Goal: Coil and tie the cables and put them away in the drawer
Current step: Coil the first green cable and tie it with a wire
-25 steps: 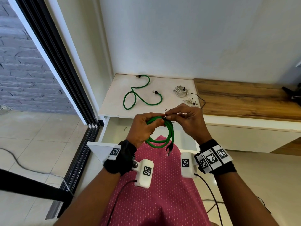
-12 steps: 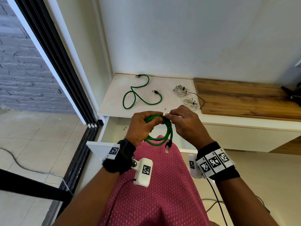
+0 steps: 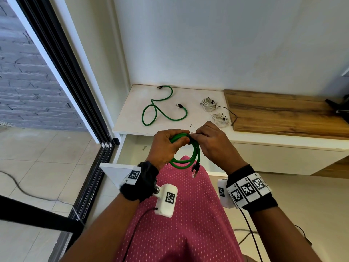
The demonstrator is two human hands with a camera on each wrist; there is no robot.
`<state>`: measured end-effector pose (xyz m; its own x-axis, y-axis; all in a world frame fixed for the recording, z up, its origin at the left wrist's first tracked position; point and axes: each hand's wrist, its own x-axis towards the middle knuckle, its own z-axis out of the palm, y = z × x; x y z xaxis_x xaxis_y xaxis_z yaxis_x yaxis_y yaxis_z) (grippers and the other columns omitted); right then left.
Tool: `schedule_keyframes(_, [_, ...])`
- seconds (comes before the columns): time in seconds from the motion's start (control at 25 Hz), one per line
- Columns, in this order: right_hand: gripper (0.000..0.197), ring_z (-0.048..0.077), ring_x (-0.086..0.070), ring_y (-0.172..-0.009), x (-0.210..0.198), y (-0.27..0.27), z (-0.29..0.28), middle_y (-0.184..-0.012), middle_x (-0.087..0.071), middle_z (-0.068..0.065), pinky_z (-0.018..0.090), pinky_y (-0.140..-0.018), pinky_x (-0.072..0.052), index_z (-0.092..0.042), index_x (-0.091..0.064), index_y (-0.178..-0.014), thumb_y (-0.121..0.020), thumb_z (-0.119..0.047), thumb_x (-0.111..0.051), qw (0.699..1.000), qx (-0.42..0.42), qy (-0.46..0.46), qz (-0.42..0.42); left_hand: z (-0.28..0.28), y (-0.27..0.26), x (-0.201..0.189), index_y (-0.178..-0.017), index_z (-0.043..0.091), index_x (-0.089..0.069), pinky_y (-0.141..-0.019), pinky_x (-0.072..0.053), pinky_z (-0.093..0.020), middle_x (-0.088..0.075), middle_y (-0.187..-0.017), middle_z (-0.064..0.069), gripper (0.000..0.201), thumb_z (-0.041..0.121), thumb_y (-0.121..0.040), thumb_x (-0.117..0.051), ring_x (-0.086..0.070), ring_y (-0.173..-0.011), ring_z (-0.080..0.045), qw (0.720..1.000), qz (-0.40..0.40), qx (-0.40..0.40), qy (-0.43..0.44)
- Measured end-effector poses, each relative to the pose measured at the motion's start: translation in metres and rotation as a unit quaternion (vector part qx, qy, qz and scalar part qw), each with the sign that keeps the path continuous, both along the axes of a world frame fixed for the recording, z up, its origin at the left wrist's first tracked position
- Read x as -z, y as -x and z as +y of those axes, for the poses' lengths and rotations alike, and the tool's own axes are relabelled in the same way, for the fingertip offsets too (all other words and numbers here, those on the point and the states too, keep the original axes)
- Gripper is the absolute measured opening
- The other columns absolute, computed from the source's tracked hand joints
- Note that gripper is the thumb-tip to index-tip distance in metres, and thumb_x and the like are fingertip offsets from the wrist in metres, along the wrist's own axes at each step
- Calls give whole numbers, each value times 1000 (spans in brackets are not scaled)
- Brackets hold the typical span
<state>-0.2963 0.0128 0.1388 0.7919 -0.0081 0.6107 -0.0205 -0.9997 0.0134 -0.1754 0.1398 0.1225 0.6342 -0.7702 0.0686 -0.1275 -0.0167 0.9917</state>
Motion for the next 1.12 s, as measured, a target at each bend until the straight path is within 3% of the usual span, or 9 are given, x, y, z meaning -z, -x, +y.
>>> schedule_keyframes(0.28, [13, 30, -63, -66, -7, -5, -5, -69, -68, 11, 32, -53, -52, -1, -74, -82, -72, -4, -66, 997, -25, -78, 11, -1, -3, 0, -107, 10, -72, -63, -46, -9, -74, -95, -3, 25, 12, -82, -73, -66, -74, 1, 999, -38, 5, -12])
schedule_keyframes(0.4, [16, 24, -64, -69, -10, -3, -1, -77, -68, 9, 40, -59, -56, -5, -67, -94, -78, -2, -67, 976, 13, -215, 24, 0, -5, 2, -107, 10, -72, -80, -54, -20, -74, -97, -2, 25, 12, -82, -74, -70, -87, -9, 999, -40, 11, -11])
schedule_keyframes(0.48, [28, 18, -62, -67, -13, -3, 1, -78, -70, 4, 43, -64, -55, -9, -55, -102, -78, -2, -69, 955, 39, -290, 56, 1, -4, 2, -106, 11, -72, -85, -54, -21, -74, -98, -2, 25, 12, -81, -74, -70, -89, -9, 998, -58, 14, -19])
schedule_keyframes(0.64, [40, 17, -63, -67, -16, -3, 0, -74, -72, 1, 42, -67, -55, -13, -45, -102, -75, 0, -71, 941, 49, -326, 74, 2, -3, 1, -106, 11, -72, -85, -51, -15, -74, -97, -2, 25, 12, -82, -73, -69, -88, -6, 995, -95, 27, -31])
schedule_keyframes(0.88, [43, 20, -64, -65, -14, -2, 2, -71, -71, 1, 44, -63, -55, -11, -44, -104, -73, 3, -71, 942, 52, -324, 62, -1, -1, -1, -107, 11, -72, -84, -48, -8, -74, -97, -2, 25, 15, -82, -73, -67, -86, -5, 985, -165, 13, -50])
schedule_keyframes(1.12, [49, 17, -65, -67, -14, 2, 5, -70, -71, 1, 41, -64, -57, -19, -39, -101, -72, 3, -73, 924, 56, -375, 46, -1, 0, -2, -108, 12, -72, -84, -46, -7, -74, -99, -2, 26, 15, -82, -73, -66, -87, -6, 980, -187, 13, -63])
